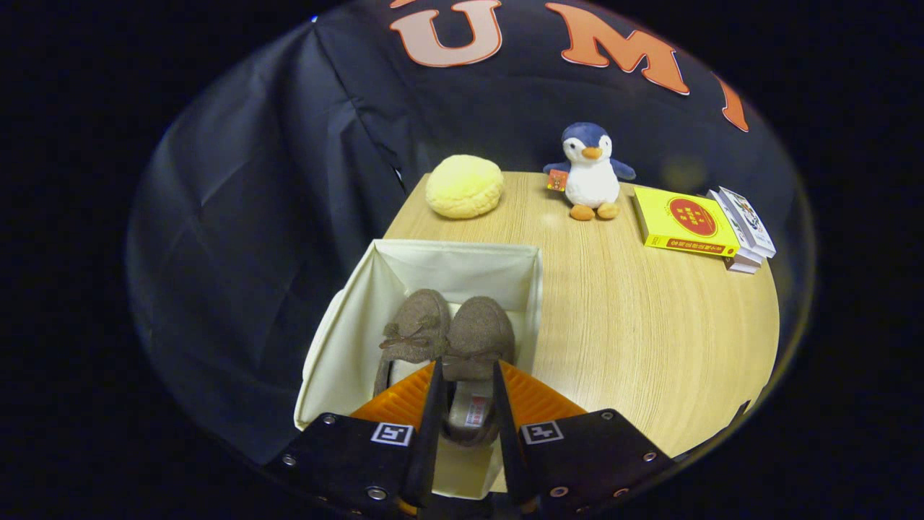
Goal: Open the storage box then place both shoes into the box .Put the left shoe in first, then the right shoe, with the right side of both shoes facing outward in a uniform manner.
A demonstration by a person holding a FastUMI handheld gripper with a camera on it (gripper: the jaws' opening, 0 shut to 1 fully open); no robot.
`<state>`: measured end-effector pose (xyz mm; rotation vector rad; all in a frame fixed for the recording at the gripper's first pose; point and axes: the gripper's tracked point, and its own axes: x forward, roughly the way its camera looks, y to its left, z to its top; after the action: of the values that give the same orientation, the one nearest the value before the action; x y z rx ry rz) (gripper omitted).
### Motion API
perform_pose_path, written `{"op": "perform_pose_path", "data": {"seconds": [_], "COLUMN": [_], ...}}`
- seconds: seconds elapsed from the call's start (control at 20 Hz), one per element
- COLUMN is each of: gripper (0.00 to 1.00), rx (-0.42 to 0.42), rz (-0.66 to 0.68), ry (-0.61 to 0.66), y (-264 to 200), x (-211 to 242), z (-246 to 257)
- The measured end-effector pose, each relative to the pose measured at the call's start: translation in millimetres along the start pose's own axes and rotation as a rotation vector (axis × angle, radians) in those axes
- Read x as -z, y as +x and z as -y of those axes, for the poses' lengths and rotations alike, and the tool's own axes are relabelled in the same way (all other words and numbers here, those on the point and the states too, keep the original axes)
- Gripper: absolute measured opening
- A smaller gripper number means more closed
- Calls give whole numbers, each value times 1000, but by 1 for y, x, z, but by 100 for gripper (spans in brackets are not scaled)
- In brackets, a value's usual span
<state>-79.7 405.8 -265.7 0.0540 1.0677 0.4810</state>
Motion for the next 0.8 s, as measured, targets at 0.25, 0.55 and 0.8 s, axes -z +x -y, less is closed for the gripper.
{"op": "perform_pose_path", "data": {"seconds": [0.25,0.55,0.8], "gripper": [64,90,95], "rx": [-69,-69,-47], "rz": [145,348,526], "ry": [22,-8,7], "y": [-57,-118,-170], "x": [-37,-72,-100], "z": [26,83,141]}}
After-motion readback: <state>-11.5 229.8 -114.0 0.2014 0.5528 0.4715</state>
